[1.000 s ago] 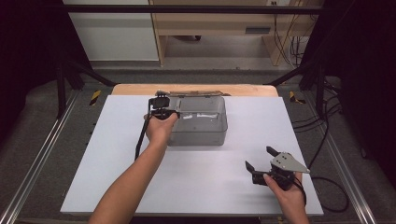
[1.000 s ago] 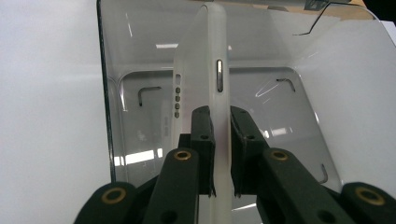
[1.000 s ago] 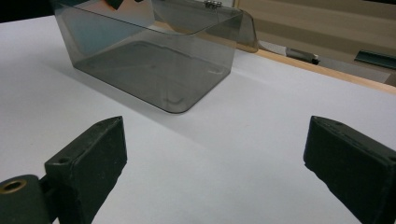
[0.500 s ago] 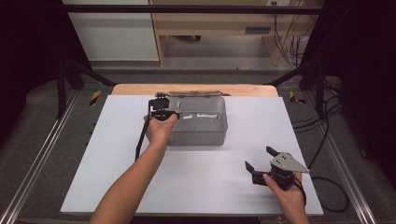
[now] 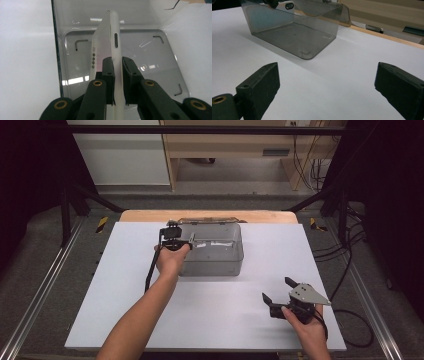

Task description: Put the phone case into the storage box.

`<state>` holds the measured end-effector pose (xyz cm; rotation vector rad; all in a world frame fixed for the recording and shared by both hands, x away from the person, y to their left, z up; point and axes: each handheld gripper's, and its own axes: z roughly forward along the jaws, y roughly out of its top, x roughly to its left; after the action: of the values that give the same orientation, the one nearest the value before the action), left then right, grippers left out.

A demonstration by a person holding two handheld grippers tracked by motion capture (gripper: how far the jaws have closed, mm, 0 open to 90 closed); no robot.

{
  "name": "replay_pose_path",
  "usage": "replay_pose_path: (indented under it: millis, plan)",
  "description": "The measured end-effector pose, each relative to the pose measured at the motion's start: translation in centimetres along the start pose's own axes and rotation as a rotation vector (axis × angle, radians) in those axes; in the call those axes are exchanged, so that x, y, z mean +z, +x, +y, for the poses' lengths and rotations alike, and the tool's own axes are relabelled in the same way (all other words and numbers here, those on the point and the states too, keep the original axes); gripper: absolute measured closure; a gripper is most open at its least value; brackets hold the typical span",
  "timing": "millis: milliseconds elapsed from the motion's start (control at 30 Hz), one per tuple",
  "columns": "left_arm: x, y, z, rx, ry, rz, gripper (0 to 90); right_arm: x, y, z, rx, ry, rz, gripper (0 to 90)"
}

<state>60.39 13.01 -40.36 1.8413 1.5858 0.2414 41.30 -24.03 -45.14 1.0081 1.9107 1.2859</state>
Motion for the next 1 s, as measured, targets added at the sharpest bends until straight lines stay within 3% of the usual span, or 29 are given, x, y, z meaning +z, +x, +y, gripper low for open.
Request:
replay_pose_path:
  millis: [833, 1000]
  plan:
    - [0.06, -0.43, 0.03, 0.134, 0.009, 0.066, 77.7, 0.06, 0.07, -0.01, -0.003, 0.003, 0.002, 6.5]
    - [0.02, -0.40, 0.14, 0.145, 0.004, 0.075, 78.3, 0.07, 0.07, -0.01, -0.002, 0.004, 0.002, 6.5]
